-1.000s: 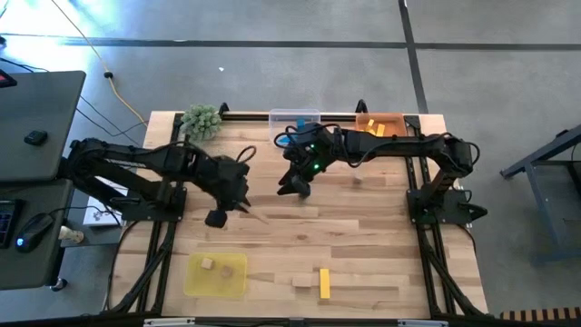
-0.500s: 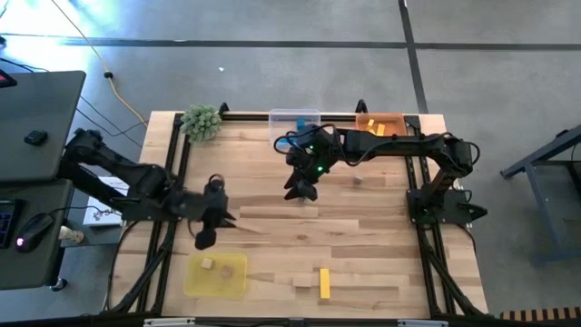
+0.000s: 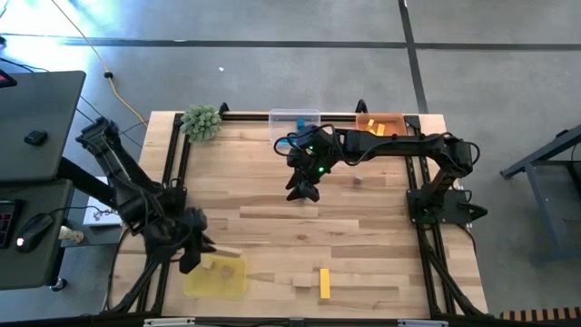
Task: Sort & place blocks by color
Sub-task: Put the brown block into the yellow bin
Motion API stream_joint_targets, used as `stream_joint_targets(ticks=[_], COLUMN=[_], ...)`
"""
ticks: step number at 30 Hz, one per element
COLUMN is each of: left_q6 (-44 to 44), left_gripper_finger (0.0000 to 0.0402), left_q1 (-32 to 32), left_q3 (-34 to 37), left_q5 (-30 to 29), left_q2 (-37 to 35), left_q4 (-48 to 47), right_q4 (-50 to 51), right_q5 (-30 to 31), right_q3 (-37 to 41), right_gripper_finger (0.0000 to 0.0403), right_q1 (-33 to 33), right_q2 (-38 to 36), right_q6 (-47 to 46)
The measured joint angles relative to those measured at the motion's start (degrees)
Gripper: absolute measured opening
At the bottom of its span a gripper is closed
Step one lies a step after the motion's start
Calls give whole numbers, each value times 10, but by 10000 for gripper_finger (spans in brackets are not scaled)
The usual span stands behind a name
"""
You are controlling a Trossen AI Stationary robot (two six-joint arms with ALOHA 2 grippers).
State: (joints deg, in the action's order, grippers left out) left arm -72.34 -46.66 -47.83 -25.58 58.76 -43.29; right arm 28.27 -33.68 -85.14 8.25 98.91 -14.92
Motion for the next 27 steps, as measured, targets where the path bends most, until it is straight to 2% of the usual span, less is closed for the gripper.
stream_joint_targets(ticks=[7, 15, 23, 27], left_q6=[-106, -196, -210, -207], left_gripper_finger=[39, 39, 40, 40], left_q1=[-60, -93, -98, -98], left_q3=[0, 0, 0, 1], left_q5=[-1, -1, -1, 17], left_q2=[27, 94, 163, 186], left_q4=[0, 5, 54, 71], right_q4=[0, 0, 2, 2], right_q5=[0, 0, 0, 0], right_q3=[0, 0, 0, 0], right_gripper_finger=[233, 233, 233, 233], right_q1=[0, 0, 0, 0], right_q2=[0, 0, 0, 0], right_q6=[0, 0, 9, 9])
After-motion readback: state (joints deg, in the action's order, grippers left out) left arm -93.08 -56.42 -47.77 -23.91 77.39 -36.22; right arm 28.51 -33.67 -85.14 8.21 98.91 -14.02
